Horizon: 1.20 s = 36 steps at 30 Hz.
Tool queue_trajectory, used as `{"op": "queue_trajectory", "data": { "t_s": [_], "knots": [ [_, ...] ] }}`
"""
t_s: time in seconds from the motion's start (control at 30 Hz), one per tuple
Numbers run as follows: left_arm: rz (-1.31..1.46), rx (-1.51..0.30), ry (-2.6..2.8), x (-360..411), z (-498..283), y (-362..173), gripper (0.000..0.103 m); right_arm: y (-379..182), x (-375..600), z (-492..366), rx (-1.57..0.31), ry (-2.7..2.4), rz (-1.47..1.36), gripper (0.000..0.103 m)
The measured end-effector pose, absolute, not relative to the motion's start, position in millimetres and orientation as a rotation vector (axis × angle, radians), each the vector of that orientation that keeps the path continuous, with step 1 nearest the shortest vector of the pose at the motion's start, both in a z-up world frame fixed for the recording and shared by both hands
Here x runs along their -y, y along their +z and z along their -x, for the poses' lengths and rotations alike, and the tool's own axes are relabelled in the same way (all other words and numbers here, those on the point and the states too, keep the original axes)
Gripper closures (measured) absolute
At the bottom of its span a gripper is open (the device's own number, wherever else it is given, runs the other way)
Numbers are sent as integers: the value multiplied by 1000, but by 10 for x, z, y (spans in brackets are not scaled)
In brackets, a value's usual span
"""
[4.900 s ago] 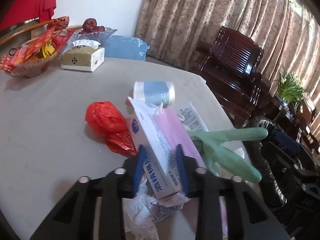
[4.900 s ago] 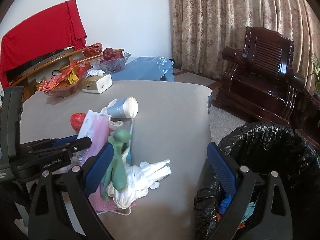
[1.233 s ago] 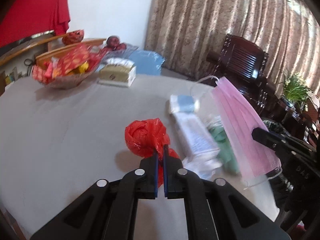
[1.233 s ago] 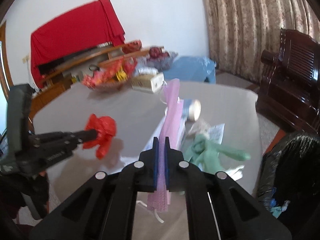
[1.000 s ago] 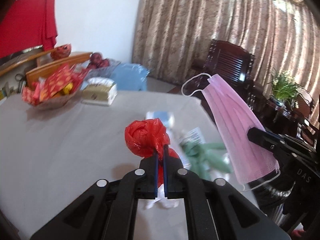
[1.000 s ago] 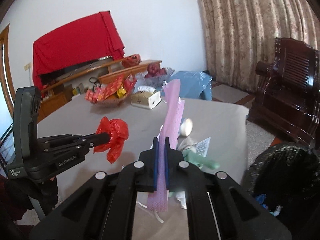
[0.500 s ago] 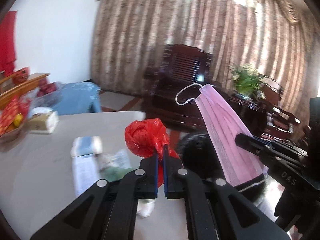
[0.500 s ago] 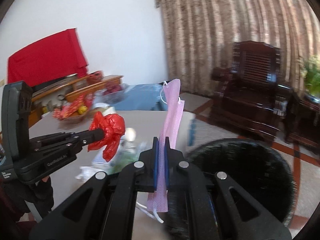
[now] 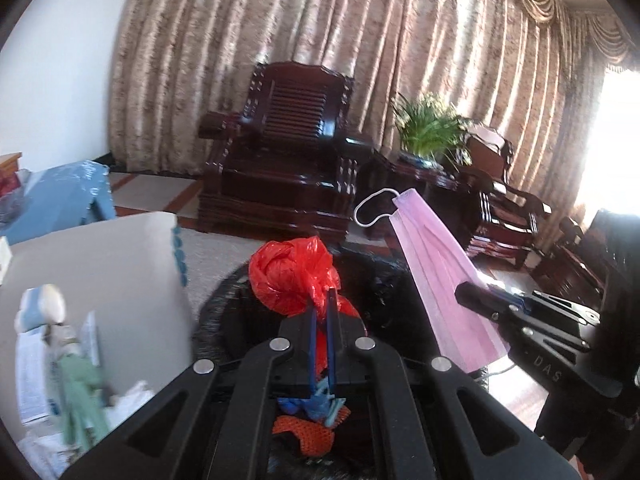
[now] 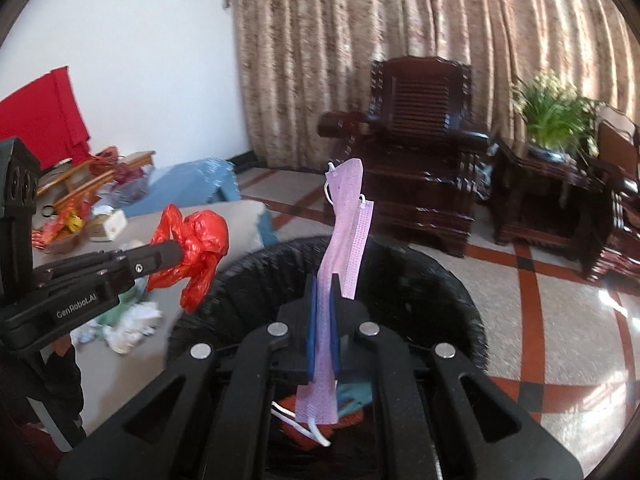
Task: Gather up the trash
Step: 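Carry the red bag and pink mask over the bin and open both tools, then grasp the white paper box with the left tool while the right grasps green gloves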
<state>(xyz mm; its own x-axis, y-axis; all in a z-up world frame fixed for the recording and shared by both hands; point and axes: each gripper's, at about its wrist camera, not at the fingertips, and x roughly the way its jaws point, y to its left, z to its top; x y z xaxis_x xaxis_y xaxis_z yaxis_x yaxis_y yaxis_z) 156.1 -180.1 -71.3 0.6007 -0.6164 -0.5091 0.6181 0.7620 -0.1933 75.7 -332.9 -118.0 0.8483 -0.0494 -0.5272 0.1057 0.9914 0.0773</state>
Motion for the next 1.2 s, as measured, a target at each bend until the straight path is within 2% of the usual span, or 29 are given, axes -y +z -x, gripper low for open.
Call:
{"op": "queue_trajectory", "data": {
  "t_s": [0.13, 0.17, 0.2, 0.23, 0.27, 0.33, 0.4, 0.43, 0.5, 0.63, 0.7, 1.2],
  "knots": [
    [-32, -637, -732, 2013, -1640, -881, 98, -1389, 3470, -781, -595, -120, -127, 94],
    [-34, -645, -733, 2034, -1649, -911, 95, -1424, 3484, -790, -606, -132, -130, 90],
    [-31, -656, -742, 2058, -1663, -936, 83, -1464, 3505, -789, -614, -140, -133, 80],
    [-23, -672, -749, 2083, -1679, -956, 67, -1492, 3524, -790, -624, -149, -136, 75],
    [-14, -679, -751, 2082, -1686, -964, 61, -1493, 3540, -801, -627, -155, -139, 67],
    [-3, -679, -754, 2040, -1681, -952, 55, -1529, 3556, -779, -632, -171, -140, 60],
    [3, -678, -749, 1975, -1684, -937, 49, -1529, 3545, -758, -628, -189, -140, 39],
    [10, -671, -738, 1931, -1678, -925, 44, -1523, 3551, -736, -622, -195, -141, 33],
    [20, -651, -707, 1818, -1665, -861, 36, -1495, 3530, -691, -602, -222, -141, 5],
    [10, -593, -619, 1527, -1615, -724, 18, -1357, 3424, -690, -565, -212, -141, 5],
    [-3, -571, -554, 1283, -1583, -673, 14, -1285, 3325, -710, -545, -195, -139, 5],
    [37, -543, -141, -443, -1577, -648, 13, -1010, 2040, -1280, -488, 89, -80, 5]
  ]
}}
